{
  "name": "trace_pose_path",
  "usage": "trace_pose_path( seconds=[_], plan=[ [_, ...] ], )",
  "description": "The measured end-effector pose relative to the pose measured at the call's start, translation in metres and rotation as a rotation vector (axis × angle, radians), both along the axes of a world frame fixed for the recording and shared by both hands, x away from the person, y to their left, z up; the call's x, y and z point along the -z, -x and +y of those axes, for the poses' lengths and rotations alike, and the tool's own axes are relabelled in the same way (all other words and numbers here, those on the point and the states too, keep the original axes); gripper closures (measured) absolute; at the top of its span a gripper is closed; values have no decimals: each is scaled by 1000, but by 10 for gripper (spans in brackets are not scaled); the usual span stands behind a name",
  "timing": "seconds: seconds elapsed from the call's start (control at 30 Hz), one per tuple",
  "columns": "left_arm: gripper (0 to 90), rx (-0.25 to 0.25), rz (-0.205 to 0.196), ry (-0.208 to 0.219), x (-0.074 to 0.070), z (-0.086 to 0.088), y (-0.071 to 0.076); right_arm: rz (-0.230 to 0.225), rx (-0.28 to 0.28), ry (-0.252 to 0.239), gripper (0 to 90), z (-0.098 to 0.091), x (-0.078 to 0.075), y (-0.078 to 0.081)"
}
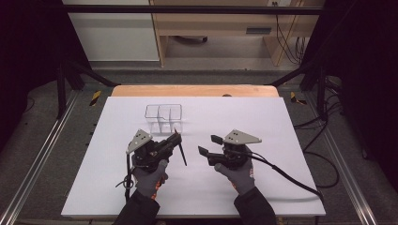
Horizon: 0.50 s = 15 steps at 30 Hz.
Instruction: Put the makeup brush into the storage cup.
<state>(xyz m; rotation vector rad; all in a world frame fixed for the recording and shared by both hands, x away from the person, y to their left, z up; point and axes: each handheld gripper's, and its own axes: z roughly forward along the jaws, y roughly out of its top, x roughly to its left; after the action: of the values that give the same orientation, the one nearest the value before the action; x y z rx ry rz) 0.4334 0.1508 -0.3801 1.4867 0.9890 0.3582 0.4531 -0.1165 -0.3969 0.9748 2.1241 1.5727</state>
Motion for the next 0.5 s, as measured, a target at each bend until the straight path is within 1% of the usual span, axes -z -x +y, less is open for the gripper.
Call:
trace_pose_path(
  seconds=[0.13, 0.23, 0.43, 0.5],
  plan=[
    [822, -7, -11, -16, -3, 6, 0, -6, 20, 5, 318, -8, -1, 1],
    [822, -14, -15, -19, -4, 10, 0, -13, 38, 11, 289, -14, -2, 1],
    [822, -20, -22, -34, -6, 15, 1, -16, 53, 19, 267, -21, -1, 2],
    [822, -25, -26, -42, -7, 19, 0, -22, 64, 37, 258, -25, 1, 3]
  ],
)
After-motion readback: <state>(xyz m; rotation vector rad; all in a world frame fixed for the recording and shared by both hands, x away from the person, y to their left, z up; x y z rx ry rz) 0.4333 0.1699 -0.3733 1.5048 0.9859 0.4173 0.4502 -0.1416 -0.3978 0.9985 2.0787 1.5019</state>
